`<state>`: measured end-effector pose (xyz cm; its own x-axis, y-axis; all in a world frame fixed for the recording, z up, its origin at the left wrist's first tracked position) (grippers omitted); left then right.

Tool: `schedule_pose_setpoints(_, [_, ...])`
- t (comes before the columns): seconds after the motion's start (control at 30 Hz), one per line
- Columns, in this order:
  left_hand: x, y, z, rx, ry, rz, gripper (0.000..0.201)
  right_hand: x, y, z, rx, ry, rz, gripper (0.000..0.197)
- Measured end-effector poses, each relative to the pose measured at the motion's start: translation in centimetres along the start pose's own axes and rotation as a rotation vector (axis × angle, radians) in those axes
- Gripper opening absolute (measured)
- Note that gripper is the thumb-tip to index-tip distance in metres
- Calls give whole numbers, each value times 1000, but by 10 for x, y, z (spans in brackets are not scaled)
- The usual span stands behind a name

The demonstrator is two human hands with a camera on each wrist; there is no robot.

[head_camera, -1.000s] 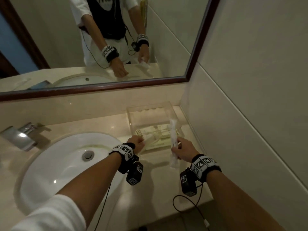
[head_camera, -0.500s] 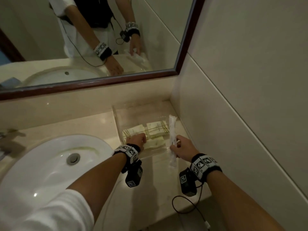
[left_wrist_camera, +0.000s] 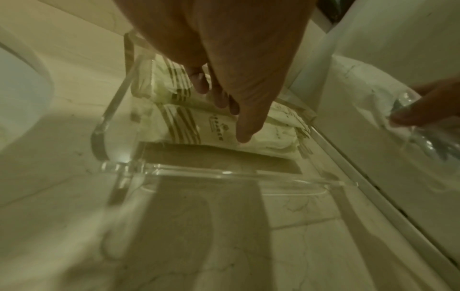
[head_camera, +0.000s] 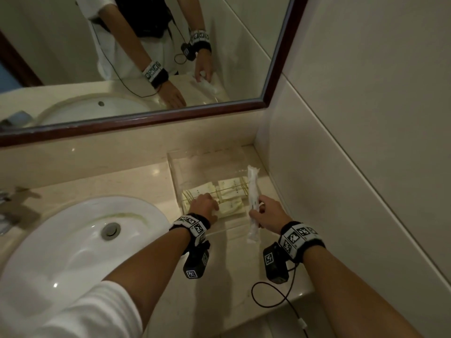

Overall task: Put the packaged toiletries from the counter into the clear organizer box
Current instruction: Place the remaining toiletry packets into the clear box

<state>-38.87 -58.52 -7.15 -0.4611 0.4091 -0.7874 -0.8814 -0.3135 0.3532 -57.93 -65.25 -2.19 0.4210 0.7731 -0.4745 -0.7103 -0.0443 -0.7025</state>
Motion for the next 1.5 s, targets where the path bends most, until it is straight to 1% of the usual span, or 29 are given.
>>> schedule_pose_setpoints(0.1, [1,0,3,30,12,-28,37,1,-1,-1,-8,-2,26,21])
schedule_pose_setpoints(0.2, [0,0,5,39,21,-87,38,1,-2,-1,-19,0,47,21])
schedule_pose_setpoints(0.47, [0,3,6,29,8,-131,27,-2,3,5,-17,-1,58,18])
schedule_pose_setpoints(0.67, [2,1,8,11,-12,-101,28,-3,5,9,-15,3,119,17])
schedule_pose_setpoints(0.8, [-5,-4,13,5,-15,-15,32,-4,-6,10,-54,-4,212,11])
schedule_pose_setpoints(0.9, [-13,-12,18,-11,1,83,30,-4,-14,8,-60,-18,284,11])
schedule_pose_setpoints(0.97, [-18,-21,22,-20,18,160,29,-3,-18,5,-48,-25,337,16])
schedule_pose_setpoints(1.03, [-23,-35,29,-58,53,259,26,-1,-19,1,-38,-34,382,17])
schedule_pose_setpoints(1.17, [-31,-66,48,-158,133,392,14,10,-17,-8,-16,-71,452,10])
schedule_pose_setpoints(1.37, [-36,-96,73,-240,189,455,12,34,-18,-27,7,-116,608,20])
schedule_pose_setpoints(1.5, [-33,-109,83,-288,205,512,13,46,-11,-40,39,-112,640,24])
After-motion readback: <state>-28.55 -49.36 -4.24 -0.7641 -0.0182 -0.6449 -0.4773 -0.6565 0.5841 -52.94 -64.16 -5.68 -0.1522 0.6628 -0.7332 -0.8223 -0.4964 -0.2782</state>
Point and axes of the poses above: each hand's wrist, its own z-axis away from the middle knuckle, its own x-axis out of the palm, y = z × x, the point moved 6 cm from there along -z, towards the middle knuckle, and after that the axes turned 11 degrees about -y, right-handed, at the moved point
